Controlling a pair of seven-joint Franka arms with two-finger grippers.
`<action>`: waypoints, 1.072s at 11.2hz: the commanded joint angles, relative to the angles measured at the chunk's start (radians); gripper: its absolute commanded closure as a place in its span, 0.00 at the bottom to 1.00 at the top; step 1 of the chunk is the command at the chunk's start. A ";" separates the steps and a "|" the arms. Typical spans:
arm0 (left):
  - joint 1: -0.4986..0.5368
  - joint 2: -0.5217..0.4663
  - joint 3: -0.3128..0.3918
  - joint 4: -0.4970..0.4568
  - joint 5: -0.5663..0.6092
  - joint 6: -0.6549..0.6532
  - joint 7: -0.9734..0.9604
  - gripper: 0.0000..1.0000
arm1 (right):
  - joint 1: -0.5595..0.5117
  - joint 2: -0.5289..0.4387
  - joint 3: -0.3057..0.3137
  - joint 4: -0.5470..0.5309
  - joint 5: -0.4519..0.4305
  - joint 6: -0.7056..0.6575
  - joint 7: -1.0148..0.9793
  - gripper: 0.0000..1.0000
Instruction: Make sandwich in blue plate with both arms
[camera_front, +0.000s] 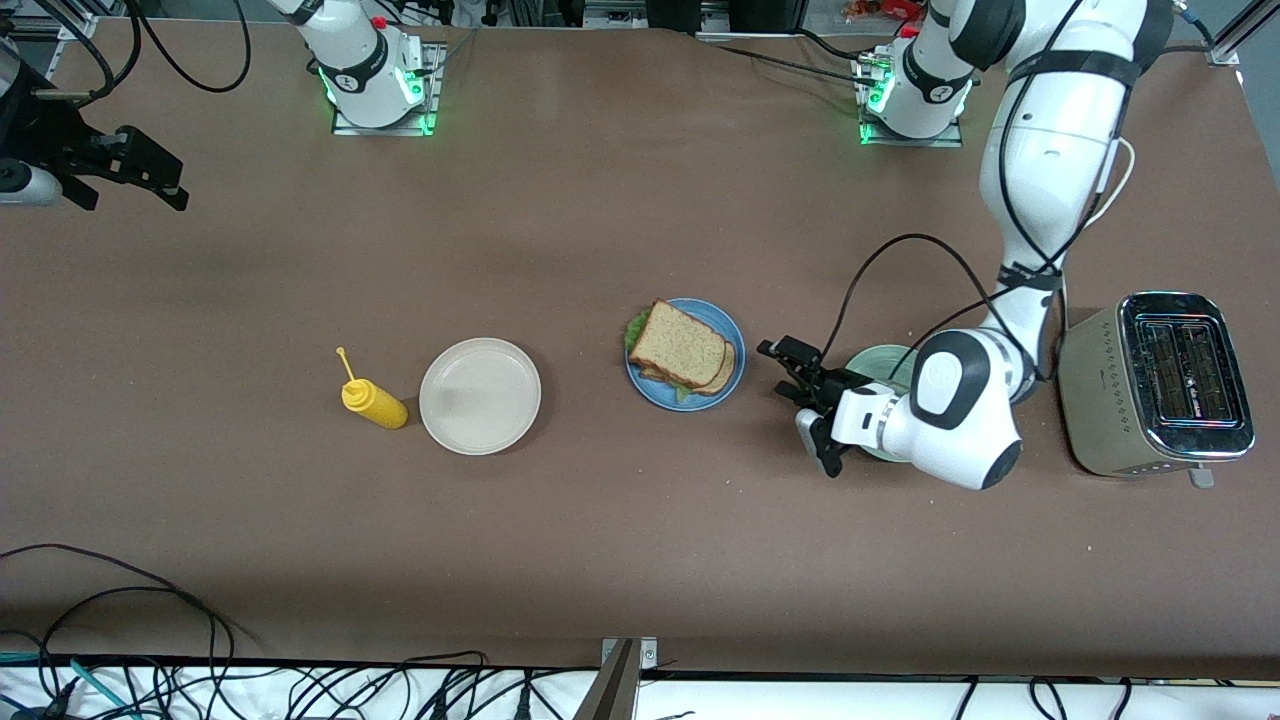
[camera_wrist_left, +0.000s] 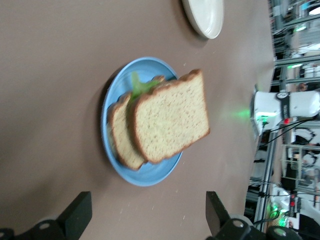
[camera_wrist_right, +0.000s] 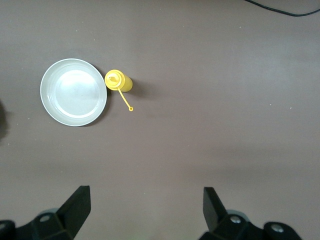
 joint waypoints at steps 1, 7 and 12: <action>0.021 -0.148 0.000 -0.026 0.197 -0.065 -0.172 0.00 | -0.001 0.004 -0.002 0.023 0.015 -0.023 0.000 0.00; -0.011 -0.569 -0.004 -0.155 0.621 -0.068 -0.629 0.00 | -0.002 0.004 -0.005 0.023 0.013 -0.028 -0.005 0.00; 0.069 -0.852 -0.007 -0.395 0.698 0.079 -0.734 0.00 | -0.002 0.006 -0.005 0.023 0.013 -0.028 -0.007 0.00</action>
